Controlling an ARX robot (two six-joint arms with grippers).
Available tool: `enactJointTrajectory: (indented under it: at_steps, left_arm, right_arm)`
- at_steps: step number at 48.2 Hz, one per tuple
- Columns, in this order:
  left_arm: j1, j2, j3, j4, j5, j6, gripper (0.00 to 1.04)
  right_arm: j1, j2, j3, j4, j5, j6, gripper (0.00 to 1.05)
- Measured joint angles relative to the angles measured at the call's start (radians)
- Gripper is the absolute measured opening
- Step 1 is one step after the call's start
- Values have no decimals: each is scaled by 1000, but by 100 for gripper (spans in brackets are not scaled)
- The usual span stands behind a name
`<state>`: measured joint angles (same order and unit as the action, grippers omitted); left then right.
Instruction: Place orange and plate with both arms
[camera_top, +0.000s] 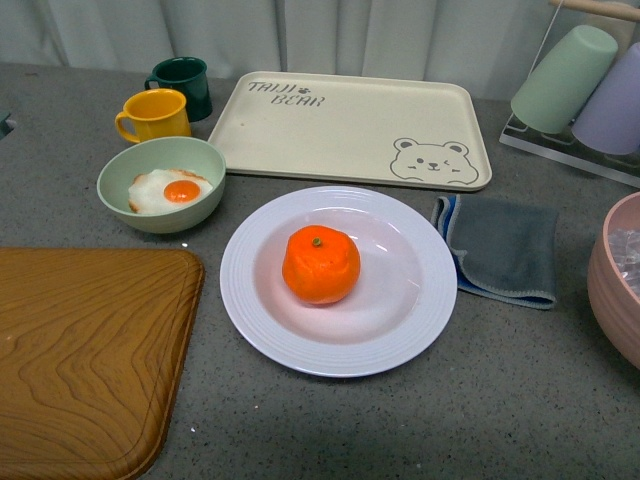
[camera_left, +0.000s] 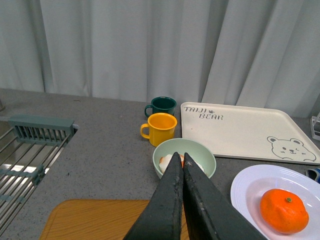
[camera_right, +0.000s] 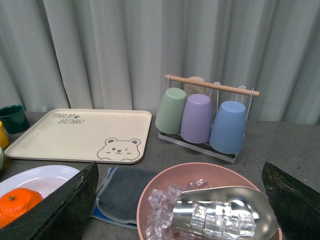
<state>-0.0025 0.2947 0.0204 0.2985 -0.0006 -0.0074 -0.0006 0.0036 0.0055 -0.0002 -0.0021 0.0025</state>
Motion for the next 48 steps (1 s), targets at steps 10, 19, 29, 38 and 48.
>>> enactJointTrajectory:
  at_steps: [10, 19, 29, 38, 48]
  left_arm:
    - [0, -75, 0, -74, 0, 0, 4]
    - [0, -170, 0, -185, -1, 0, 4]
    - [0, -289, 0, -296, 1, 0, 4]
    - [0, -290, 0, -297, 0, 0, 22]
    - [0, -291, 0, -297, 0, 0, 65]
  right_arm:
    - [0, 0, 0, 0, 0, 0, 95]
    - [0, 0, 0, 0, 0, 0, 95]
    - [0, 0, 0, 0, 0, 0, 95]
    - [35, 61, 24, -49, 59, -124, 95]
    - [201, 576, 116, 233, 72, -113, 95]
